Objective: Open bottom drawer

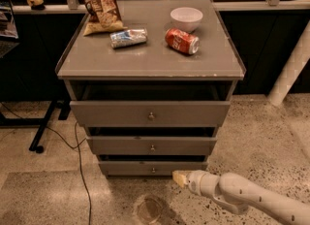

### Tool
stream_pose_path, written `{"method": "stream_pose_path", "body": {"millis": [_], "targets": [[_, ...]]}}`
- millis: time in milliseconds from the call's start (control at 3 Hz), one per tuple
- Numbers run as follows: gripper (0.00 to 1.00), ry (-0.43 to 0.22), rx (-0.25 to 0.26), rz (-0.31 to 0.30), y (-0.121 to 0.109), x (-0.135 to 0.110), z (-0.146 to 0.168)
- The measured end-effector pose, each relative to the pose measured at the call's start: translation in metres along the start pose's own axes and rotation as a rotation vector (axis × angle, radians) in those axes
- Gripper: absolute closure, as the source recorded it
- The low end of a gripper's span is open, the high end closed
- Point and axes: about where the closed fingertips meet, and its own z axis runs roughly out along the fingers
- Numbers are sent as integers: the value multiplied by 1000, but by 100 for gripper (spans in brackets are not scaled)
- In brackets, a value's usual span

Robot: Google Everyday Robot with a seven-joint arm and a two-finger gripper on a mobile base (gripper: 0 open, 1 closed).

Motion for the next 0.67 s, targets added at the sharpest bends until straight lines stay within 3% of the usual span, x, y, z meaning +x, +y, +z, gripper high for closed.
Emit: {"method": "stream_pose_path", "body": {"millis": [333, 667], "targets": [[100, 5, -14, -13, 4, 4, 11], [100, -24, 29, -18, -10, 4, 27]]}}
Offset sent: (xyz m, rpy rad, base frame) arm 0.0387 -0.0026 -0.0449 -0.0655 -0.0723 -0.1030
